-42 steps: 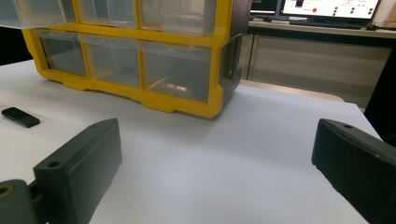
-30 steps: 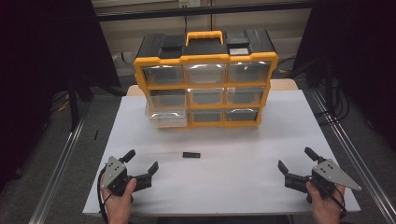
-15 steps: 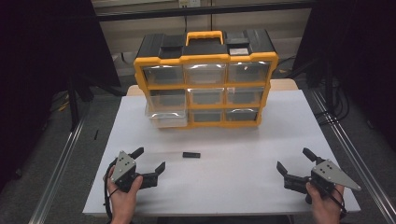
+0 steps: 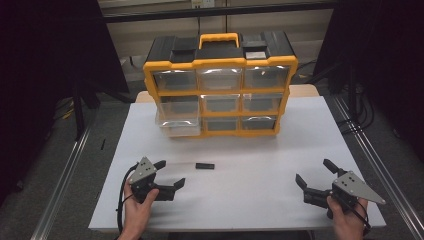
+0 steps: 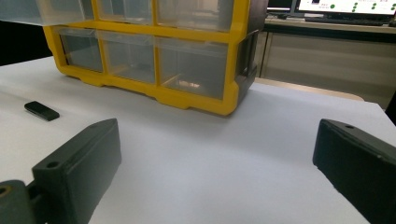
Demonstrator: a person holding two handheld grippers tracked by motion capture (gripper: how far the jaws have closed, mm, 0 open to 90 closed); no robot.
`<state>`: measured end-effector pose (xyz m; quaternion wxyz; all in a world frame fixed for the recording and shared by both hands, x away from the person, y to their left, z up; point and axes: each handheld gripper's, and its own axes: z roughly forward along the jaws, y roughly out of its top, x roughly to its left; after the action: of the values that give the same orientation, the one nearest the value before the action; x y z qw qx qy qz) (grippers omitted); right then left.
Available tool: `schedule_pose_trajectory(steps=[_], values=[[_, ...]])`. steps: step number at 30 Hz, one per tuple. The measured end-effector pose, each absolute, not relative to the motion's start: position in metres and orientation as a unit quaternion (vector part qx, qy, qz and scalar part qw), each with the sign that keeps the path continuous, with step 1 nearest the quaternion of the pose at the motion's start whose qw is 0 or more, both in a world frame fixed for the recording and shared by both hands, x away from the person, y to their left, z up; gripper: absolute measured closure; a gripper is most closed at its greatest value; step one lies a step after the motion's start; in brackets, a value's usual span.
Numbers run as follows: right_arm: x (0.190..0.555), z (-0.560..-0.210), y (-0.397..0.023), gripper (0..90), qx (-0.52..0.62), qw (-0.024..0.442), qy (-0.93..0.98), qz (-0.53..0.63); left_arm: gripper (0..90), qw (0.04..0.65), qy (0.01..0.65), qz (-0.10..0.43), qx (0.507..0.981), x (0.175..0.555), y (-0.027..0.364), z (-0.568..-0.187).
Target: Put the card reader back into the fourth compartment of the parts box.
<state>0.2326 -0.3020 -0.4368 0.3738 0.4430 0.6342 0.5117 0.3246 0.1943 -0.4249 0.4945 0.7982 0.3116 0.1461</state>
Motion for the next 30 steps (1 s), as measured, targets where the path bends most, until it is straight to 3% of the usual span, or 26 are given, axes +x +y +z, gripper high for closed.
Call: schedule_pose_trajectory(steps=[15,25,30], values=[[0.234,-0.438,-0.301,1.3,0.442,0.371,0.636,0.512,6.0,0.482,0.240,0.123,0.834,0.343,0.169,-0.412],[0.234,-0.438,-0.301,1.2,0.440,0.366,0.638,0.514,4.7,0.474,0.199,0.048,0.856,0.352,0.154,-0.411],[0.234,-0.439,-0.301,1.2,0.441,0.365,0.638,0.514,4.7,0.455,0.182,0.054,0.870,0.358,0.146,-0.413]])
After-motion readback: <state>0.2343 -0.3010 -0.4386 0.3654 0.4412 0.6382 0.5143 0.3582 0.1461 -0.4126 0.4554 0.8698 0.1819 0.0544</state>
